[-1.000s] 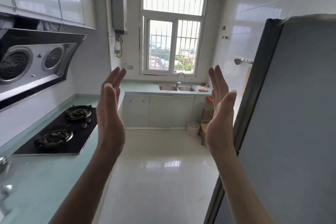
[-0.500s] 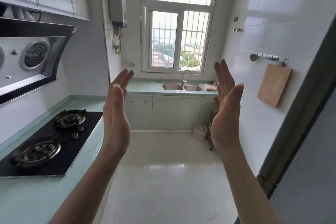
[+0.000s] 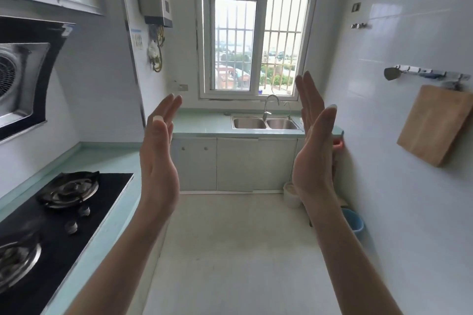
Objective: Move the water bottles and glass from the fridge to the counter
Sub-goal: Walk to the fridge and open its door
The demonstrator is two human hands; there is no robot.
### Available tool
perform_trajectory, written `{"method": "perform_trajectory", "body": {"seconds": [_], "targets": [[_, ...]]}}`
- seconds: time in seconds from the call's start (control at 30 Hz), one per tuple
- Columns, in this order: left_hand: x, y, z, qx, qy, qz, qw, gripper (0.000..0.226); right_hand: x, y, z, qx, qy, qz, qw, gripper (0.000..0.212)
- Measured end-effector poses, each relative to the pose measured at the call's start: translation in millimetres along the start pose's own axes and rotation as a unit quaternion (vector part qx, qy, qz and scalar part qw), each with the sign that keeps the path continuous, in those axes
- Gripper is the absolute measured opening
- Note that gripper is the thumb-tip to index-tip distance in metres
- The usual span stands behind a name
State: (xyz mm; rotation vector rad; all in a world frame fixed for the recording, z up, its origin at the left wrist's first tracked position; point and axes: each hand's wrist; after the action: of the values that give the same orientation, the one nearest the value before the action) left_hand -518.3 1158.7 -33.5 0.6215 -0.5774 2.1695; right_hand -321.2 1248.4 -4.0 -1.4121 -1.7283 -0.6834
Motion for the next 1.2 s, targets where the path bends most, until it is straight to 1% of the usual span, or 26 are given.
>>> {"method": "perform_trajectory", "body": {"seconds": [0.07,0.17,0.4,0.5,0.6,0.7,0.8,0.87,1.03,1.13,1.2], "targets": [[26.4,-5.2,-24.4,0.020,0.000,-0.005,1.000,0.056,14.7,-7.8,27.2,-0.027,-0.005,-0.016,0.999,0.098],[70.1,-16.0,-60.5,0.004,0.014,-0.005,1.000,0.056,37.9,-21.8,77.0,-0.049,-0.014,-0.020,0.998,0.097],[183.0,-23.7,-153.9,-0.006,0.001,-0.021,1.000,0.065,101.4,-71.7,190.2,-0.054,-0.017,-0.021,0.998,0.099],[240.8,-26.3,-193.1,-0.008,-0.007,-0.039,0.999,0.061,135.2,-97.8,238.8,-0.050,-0.014,-0.011,0.999,0.096],[294.9,-31.9,-225.7,-0.016,-0.006,-0.053,0.998,0.063,169.4,-119.8,279.2,-0.052,-0.017,-0.003,0.999,0.092],[341.5,-42.3,-258.6,-0.028,-0.004,-0.070,0.997,0.062,197.4,-132.0,318.2,-0.057,-0.020,0.027,0.998,0.085],[375.4,-59.5,-292.4,-0.053,0.011,-0.082,0.995,0.058,217.3,-131.4,359.3,-0.082,-0.011,0.061,0.995,0.067],[393.1,-75.4,-314.4,-0.065,0.021,-0.100,0.993,0.054,228.2,-127.5,384.1,-0.103,-0.014,0.076,0.992,0.064],[432.0,-129.0,-371.1,-0.086,0.038,-0.137,0.986,0.057,253.6,-105.3,438.1,-0.126,-0.050,0.098,0.986,0.071],[453.0,-172.9,-405.0,-0.102,0.035,-0.156,0.982,0.062,272.4,-79.8,471.3,-0.158,-0.034,0.099,0.982,0.076],[464.9,-206.4,-425.6,-0.120,0.037,-0.173,0.977,0.060,286.3,-57.3,493.3,-0.178,-0.025,0.106,0.978,0.081]]}}
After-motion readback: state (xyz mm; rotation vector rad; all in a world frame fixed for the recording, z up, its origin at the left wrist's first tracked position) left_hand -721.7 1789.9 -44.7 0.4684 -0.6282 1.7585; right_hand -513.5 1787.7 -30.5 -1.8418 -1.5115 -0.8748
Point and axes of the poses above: each hand's wrist, its own x-axis towards the middle knuckle, its own y-axis out of the back of the hand, z = x × y, and after that the axes turned 8 degrees about y, right-handed
